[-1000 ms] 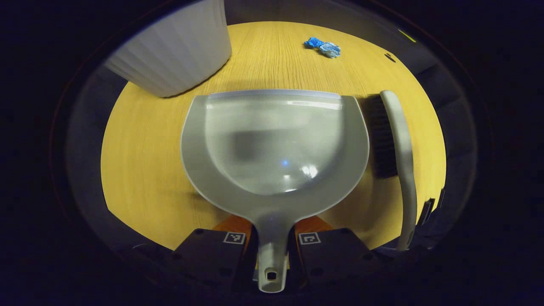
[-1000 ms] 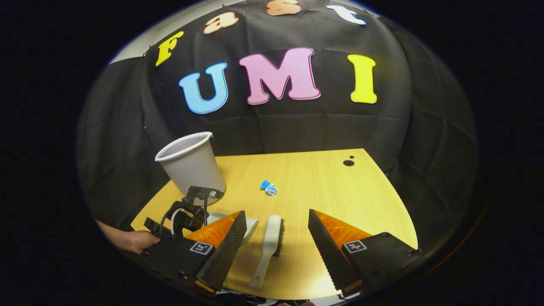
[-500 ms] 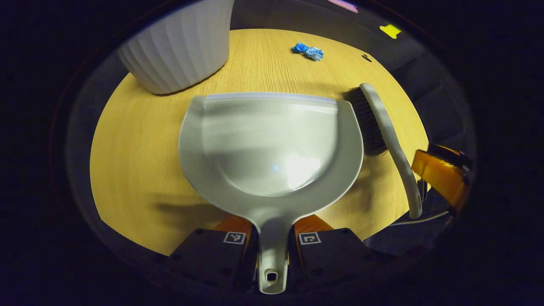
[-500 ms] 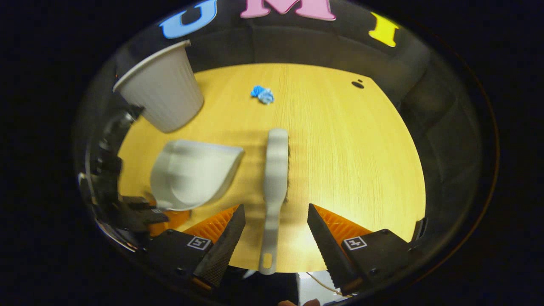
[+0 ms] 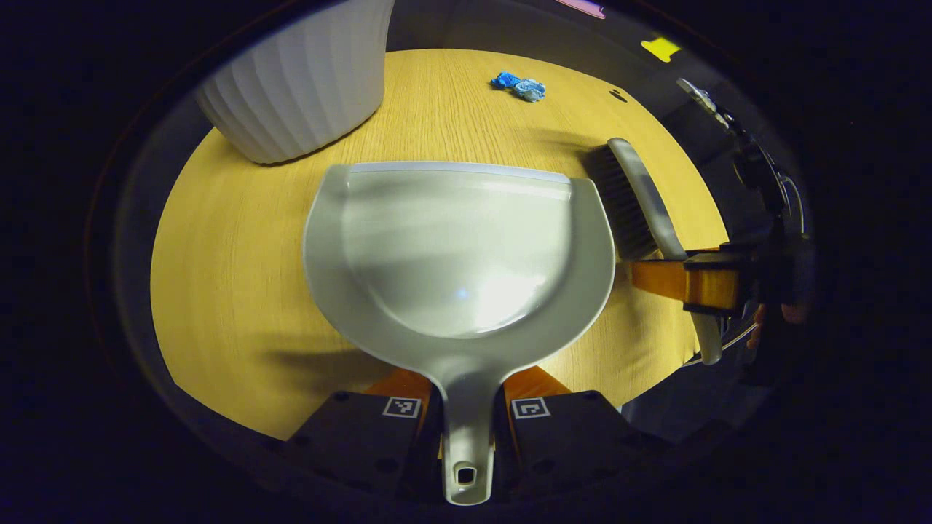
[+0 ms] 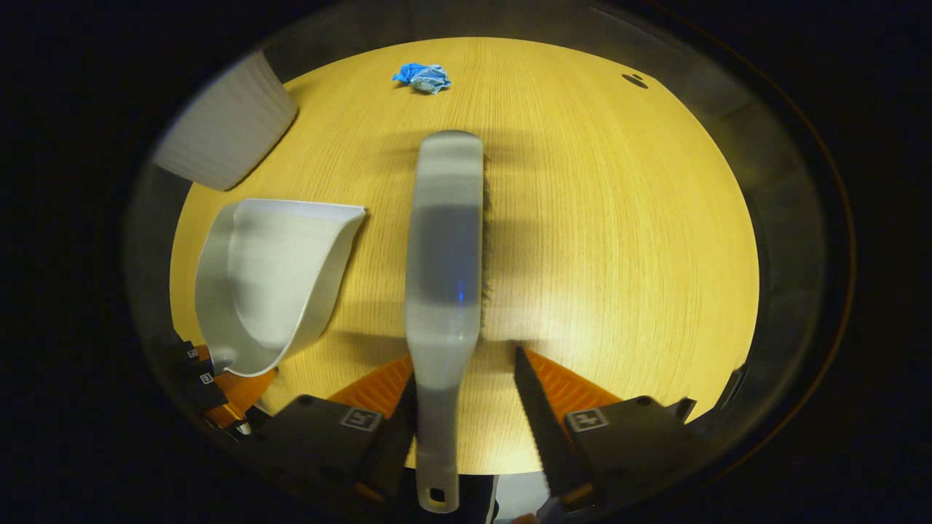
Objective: Pick up the small broom and dustpan from the desktop, sweep the trash into the dustpan with the broom, and then empty the trash into the garbage bin.
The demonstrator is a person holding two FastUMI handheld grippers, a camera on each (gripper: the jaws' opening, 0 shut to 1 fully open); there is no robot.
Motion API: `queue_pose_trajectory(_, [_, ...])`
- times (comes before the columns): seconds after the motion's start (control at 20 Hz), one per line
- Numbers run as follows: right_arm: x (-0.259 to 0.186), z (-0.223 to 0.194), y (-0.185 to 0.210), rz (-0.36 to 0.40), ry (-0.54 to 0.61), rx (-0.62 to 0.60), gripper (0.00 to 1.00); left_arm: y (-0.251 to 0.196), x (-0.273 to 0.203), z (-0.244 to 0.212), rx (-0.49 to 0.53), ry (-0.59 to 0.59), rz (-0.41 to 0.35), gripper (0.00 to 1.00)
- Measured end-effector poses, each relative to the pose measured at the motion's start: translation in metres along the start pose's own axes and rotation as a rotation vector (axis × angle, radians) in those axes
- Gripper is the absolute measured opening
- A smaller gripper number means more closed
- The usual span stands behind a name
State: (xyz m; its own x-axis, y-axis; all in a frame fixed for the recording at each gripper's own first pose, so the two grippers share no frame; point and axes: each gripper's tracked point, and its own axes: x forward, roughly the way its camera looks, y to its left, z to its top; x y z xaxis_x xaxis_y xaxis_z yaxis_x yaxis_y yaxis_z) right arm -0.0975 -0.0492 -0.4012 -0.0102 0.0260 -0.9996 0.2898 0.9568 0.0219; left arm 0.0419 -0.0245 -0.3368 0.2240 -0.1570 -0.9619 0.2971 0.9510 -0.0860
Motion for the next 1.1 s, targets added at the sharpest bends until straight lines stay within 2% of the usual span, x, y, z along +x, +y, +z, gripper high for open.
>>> queue_pose_trajectory(0.05, [-0.001, -0.006, -0.001, 0.006, 0.044, -0.019, 0.67, 0.000, -0.001, 0.000, 0.002, 0.002, 0.006, 0.29])
queue_pose_trajectory(0.1, [-0.002, 0.000, 0.000, 0.014, 0.037, -0.025, 0.60, 0.000, -0.001, 0.000, 0.004, 0.005, 0.011, 0.29])
queue_pose_trajectory(0.15, [-0.001, 0.005, 0.001, 0.020, 0.038, -0.024, 0.56, 0.000, -0.001, 0.000, 0.003, 0.007, 0.015, 0.29])
queue_pose_trajectory(0.2, [0.000, 0.008, 0.000, 0.028, 0.056, -0.015, 0.64, 0.000, -0.001, 0.000, 0.000, 0.009, 0.017, 0.29])
queue_pose_trajectory(0.25, [0.000, 0.010, -0.001, 0.043, 0.068, -0.007, 0.52, 0.000, -0.001, 0.000, -0.004, 0.011, 0.018, 0.29])
queue_pose_trajectory(0.3, [0.002, 0.012, 0.001, 0.063, 0.084, -0.001, 0.29, 0.000, -0.001, 0.000, -0.005, 0.013, 0.020, 0.29])
queue_pose_trajectory(0.35, [0.001, 0.014, 0.002, 0.087, 0.093, -0.003, 0.37, 0.001, -0.001, 0.000, -0.004, 0.015, 0.022, 0.29])
queue_pose_trajectory(0.4, [-0.001, 0.021, 0.000, 0.093, 0.081, -0.005, 0.25, 0.001, -0.001, 0.001, -0.004, 0.017, 0.024, 0.29])
queue_pose_trajectory(0.45, [-0.001, 0.031, -0.007, 0.084, 0.048, -0.011, 0.30, 0.001, -0.001, 0.000, -0.002, 0.017, 0.023, 0.29])
queue_pose_trajectory(0.5, [-0.003, 0.045, -0.016, 0.069, 0.013, -0.023, 0.30, 0.001, -0.001, 0.001, 0.002, 0.019, 0.020, 0.29])
queue_pose_trajectory(0.55, [-0.007, 0.057, -0.024, 0.054, -0.013, -0.039, 0.21, 0.001, -0.001, 0.000, 0.012, 0.025, 0.017, 0.29])
queue_pose_trajectory(0.6, [-0.010, 0.070, -0.033, 0.041, -0.036, -0.057, 0.28, 0.002, -0.001, 0.000, 0.031, 0.034, 0.019, 0.29])
queue_pose_trajectory(0.65, [-0.015, 0.082, -0.043, 0.025, -0.050, -0.086, 0.28, 0.004, -0.001, -0.001, 0.052, 0.048, 0.029, 0.29])
queue_pose_trajectory(0.7, [-0.020, 0.096, -0.053, 0.010, -0.060, -0.114, 0.37, 0.005, -0.002, -0.001, 0.069, 0.062, 0.042, 0.29])
queue_pose_trajectory(0.75, [-0.025, 0.109, -0.062, -0.004, -0.072, -0.140, 0.28, 0.004, -0.004, 0.002, 0.080, 0.069, 0.046, 0.29])
queue_pose_trajectory(0.9, [-0.030, 0.152, -0.074, -0.023, -0.094, -0.193, 0.28, 0.005, -0.010, 0.011, 0.121, 0.093, 0.041, 0.29])
queue_pose_trajectory(1.1, [-0.024, 0.222, -0.088, -0.075, -0.127, -0.331, 0.28, 0.011, -0.012, 0.043, 0.184, 0.119, 0.044, 0.29])
